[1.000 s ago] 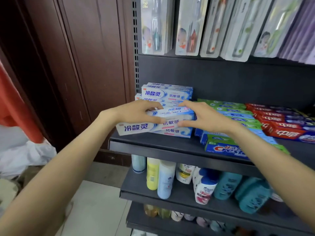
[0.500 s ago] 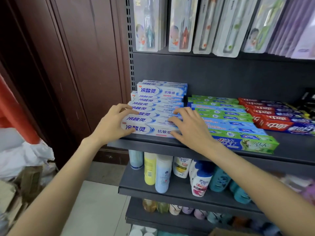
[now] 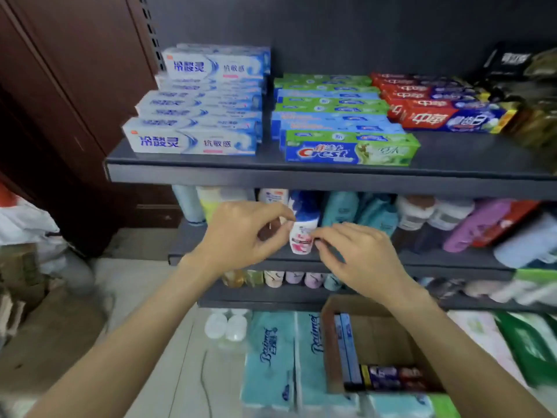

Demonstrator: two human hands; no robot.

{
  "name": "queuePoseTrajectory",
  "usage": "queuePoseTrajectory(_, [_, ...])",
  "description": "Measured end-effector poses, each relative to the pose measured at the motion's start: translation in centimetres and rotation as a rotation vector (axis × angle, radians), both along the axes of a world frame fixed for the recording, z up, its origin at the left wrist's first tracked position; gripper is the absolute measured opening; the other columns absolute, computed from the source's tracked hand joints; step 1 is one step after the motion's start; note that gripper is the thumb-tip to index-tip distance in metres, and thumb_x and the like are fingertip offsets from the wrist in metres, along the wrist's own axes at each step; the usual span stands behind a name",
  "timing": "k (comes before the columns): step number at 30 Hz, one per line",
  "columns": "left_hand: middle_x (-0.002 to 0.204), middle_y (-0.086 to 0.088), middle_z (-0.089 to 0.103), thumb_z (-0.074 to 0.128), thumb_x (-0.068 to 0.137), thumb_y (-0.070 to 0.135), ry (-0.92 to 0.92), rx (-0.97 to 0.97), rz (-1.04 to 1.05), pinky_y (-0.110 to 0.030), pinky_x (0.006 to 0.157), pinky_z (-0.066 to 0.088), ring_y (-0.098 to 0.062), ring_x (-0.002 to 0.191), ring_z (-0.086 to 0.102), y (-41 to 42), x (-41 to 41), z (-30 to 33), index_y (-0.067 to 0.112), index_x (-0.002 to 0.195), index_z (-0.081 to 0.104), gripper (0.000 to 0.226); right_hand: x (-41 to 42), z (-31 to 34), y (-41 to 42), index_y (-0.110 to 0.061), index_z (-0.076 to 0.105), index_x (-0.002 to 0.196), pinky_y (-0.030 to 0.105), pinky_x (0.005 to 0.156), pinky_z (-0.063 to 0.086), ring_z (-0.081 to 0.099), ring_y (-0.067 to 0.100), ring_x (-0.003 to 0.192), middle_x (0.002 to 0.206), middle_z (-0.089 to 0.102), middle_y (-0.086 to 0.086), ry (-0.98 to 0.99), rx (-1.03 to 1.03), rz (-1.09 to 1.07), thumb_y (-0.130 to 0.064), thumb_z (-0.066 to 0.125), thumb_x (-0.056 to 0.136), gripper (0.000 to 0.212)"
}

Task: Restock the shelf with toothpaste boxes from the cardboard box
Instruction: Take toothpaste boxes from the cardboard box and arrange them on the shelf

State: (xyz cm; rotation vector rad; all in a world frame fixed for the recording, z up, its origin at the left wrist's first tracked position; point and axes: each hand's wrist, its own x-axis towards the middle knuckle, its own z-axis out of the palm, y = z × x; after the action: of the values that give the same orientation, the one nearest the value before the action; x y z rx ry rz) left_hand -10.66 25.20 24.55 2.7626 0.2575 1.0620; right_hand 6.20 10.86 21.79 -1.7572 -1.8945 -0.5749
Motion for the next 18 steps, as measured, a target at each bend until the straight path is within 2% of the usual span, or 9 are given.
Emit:
queuePoseTrajectory(4, [0.077,0.014,0.068,0.047,0.082,0.045,0.350,-0.368,0.063,-0.028,0.060,0.051,-0.001,0.065,0.059,-5.8,4.5,-8.1,0.028,0.099,0.066,0.031,4.7,-6.7,-7.9,-0.019,0.069,0.085,0.024,0.047,0.047,0.064,0.014,0.061,0.070,0.066,-0.006,0.165,-0.221,-0.118,-0.021,0.054,0.083,0.015])
queuePoseTrajectory(7, [0.089,0.011,0.069,0.047,0.075,0.047,0.482,-0.641,0.145,-0.034,0.074,0.053,-0.009,0.078,0.065,-10.1,7.1,-15.9,0.024,0.106,0.064,0.042,8.7,-12.3,-13.6,-0.020,0.069,0.085,0.027,0.046,0.050,0.065,0.018,0.064,0.074,0.066,-0.003,0.317,-0.360,-0.223,-0.024,0.050,0.082,0.019])
queuePoseTrajectory(10, [0.110,0.001,0.064,0.058,0.080,0.038,0.606,-0.759,0.296,-0.035,0.082,0.050,-0.020,0.097,0.064,-14.9,8.6,-23.0,0.019,0.118,0.058,0.043,11.9,-17.7,-18.2,-0.021,0.067,0.091,0.031,0.055,0.053,0.064,0.021,0.077,0.083,0.065,-0.003,0.411,-0.545,-0.269,-0.026,0.050,0.083,0.019])
queuePoseTrajectory(14, [0.128,-0.009,0.050,0.064,0.085,0.030,0.705,-0.886,0.483,-0.040,0.089,0.047,-0.028,0.112,0.055,-19.5,9.8,-30.1,0.016,0.136,0.043,0.057,15.1,-23.3,-20.8,-0.021,0.066,0.102,0.030,0.067,0.051,0.062,0.021,0.096,0.102,0.064,0.000,0.342,-0.770,-0.223,-0.021,0.063,0.084,0.019])
queuePoseTrajectory(16, [0.132,-0.009,0.046,0.066,0.084,0.032,0.698,-0.932,0.574,-0.043,0.089,0.047,-0.028,0.115,0.053,-20.6,10.3,-32.7,0.016,0.140,0.038,0.065,16.6,-26.4,-20.8,-0.024,0.059,0.116,0.030,0.081,0.048,0.053,0.017,0.112,0.117,0.058,-0.003,0.275,-0.923,-0.168,-0.029,0.057,0.090,0.027])
queuePoseTrajectory(18, [0.132,-0.008,0.046,0.069,0.082,0.030,0.675,-1.005,0.628,-0.042,0.088,0.049,-0.026,0.111,0.058,-21.3,10.8,-34.8,0.016,0.141,0.036,0.070,18.0,-29.6,-20.1,-0.025,0.053,0.124,0.032,0.090,0.044,0.047,0.018,0.119,0.126,0.054,-0.003,0.227,-1.037,-0.097,-0.031,0.055,0.092,0.033])
